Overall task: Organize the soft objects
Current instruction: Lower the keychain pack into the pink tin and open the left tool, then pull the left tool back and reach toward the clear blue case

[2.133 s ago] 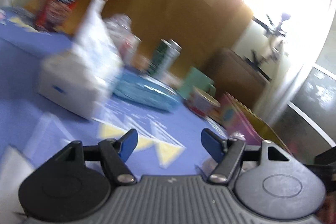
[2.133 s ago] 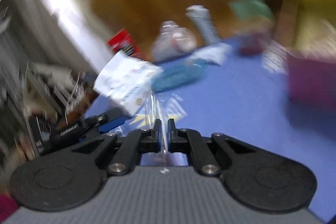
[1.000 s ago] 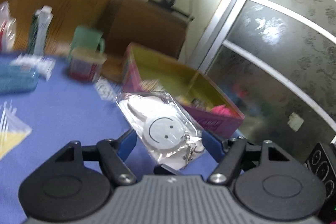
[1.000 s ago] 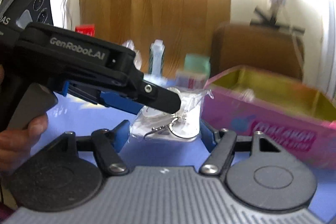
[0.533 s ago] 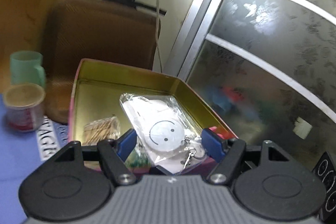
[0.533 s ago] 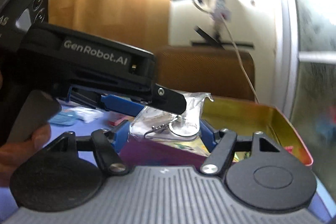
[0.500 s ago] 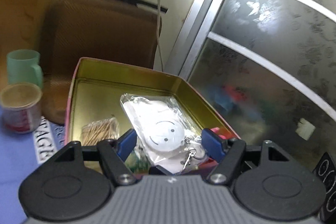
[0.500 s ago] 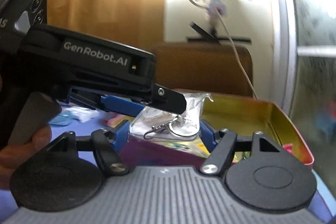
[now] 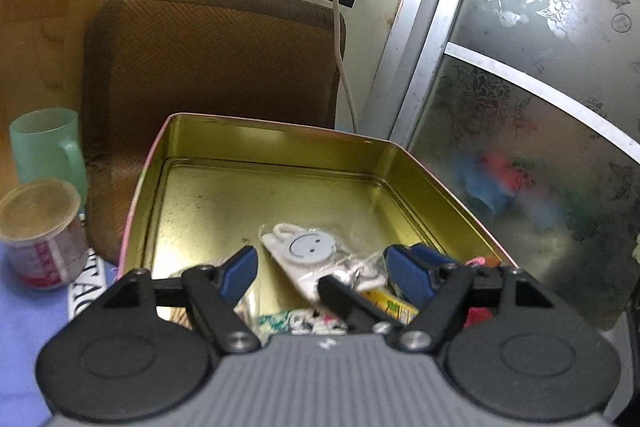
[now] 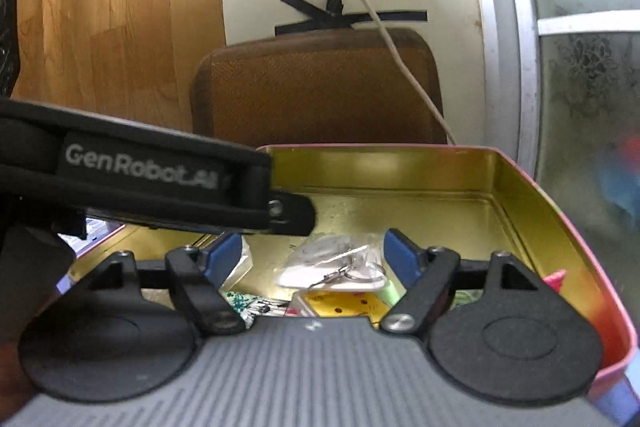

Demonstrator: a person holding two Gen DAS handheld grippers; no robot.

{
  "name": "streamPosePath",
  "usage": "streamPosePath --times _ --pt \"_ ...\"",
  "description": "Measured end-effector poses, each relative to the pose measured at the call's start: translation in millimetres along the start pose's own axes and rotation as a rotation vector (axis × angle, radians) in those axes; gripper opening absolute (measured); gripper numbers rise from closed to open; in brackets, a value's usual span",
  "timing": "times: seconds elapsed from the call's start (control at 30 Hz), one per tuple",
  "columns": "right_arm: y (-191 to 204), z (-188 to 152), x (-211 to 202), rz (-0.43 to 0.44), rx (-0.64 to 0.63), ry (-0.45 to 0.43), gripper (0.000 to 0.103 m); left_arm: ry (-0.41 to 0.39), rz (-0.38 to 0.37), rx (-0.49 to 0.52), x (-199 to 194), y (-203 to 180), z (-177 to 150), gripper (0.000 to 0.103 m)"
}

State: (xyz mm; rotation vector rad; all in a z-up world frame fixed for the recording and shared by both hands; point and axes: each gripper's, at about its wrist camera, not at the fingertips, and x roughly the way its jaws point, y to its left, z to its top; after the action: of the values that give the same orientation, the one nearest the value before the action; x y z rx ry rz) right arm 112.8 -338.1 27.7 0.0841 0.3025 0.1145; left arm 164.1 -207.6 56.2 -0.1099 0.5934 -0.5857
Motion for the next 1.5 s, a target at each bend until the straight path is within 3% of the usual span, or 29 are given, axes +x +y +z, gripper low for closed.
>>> streamPosePath --times 0.23,0.5,0.7,1.17,1.5 --pt "10 -5 -37 -0.031 -0.028 -0.069 0.08 -0.024 0.018 0.044 -39 -9 -14 0.077" --pt "13 -15 -67 -0.076 0.035 -0.066 0.08 -0.05 0.045 0.065 -82 -8 -31 0.081" --pt "12 -19 -86 -0.085 0.101 -0.061 0.08 -0.041 0.117 0.065 -101 2 -48 0.084" --pt "27 -30 -88 -0.028 0.236 0.039 0.08 0.003 0.307 0.022 -131 54 -86 0.084" --pt "51 -37 -81 0.027 0.249 0.11 0.08 0.024 0.347 0.016 -135 74 -103 0.084"
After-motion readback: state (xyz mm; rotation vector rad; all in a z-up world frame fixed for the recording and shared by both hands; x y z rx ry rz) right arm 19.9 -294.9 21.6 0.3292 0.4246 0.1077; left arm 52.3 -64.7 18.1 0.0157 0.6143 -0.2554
